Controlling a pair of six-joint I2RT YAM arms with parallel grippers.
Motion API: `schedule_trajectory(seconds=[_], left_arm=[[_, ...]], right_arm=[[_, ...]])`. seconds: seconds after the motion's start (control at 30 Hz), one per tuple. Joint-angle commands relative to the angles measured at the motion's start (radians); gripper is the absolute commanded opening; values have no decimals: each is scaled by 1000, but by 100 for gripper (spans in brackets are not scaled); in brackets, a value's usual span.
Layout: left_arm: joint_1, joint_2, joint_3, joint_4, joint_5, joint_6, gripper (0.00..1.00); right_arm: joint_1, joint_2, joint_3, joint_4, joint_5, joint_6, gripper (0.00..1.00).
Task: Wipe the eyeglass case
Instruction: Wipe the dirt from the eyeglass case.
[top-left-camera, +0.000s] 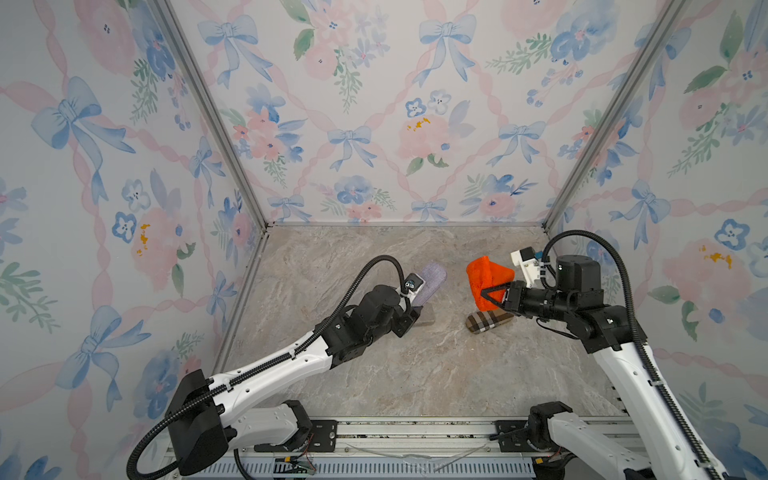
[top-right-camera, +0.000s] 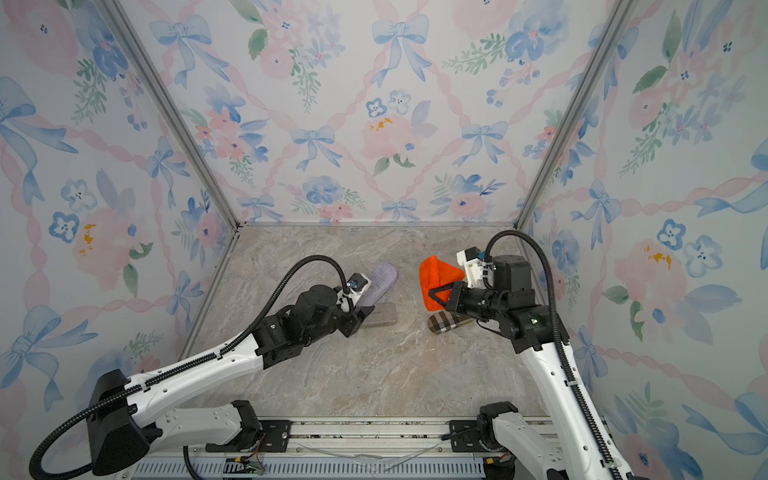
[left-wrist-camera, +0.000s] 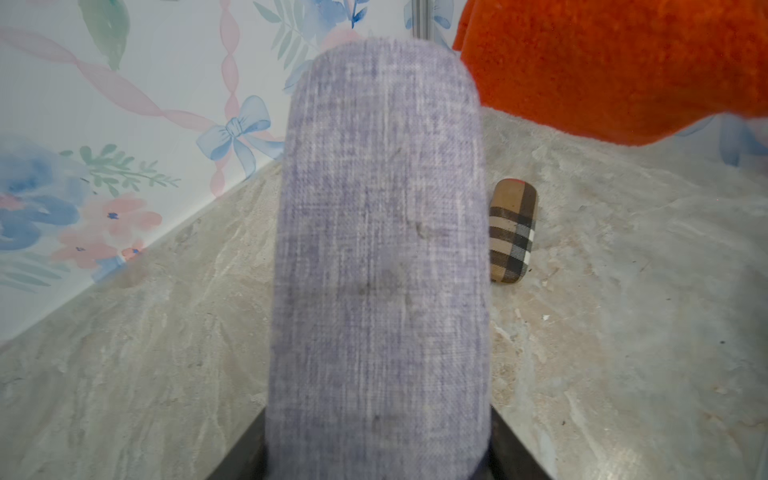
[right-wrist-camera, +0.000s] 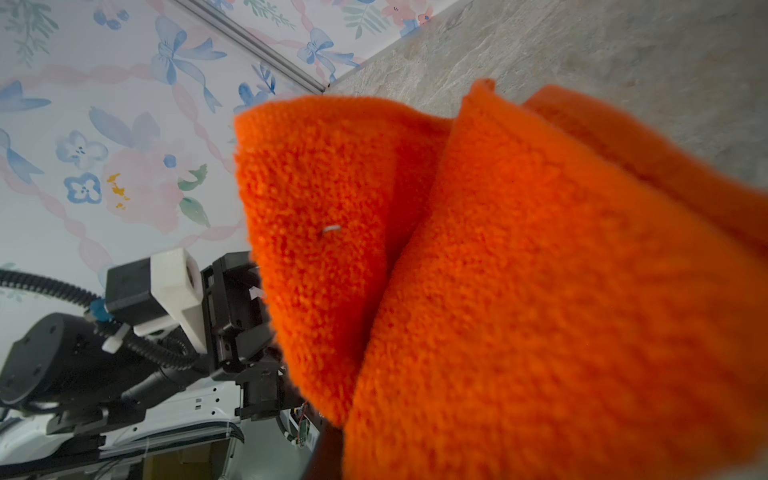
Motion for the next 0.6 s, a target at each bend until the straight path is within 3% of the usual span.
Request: schedule_trajectory(seconds=[0.0,0.27,0.57], left_arm=[[75,-35,-26,28,245,-189,32],[199,-38,-49,95,441,-286,32],[256,5,-20,98,604,-332,32]], right_arm=[[90,-1,65,-53,217,-90,0],[143,-7,61,18,262,-104,0],[309,10,66,92,371,-125,0]])
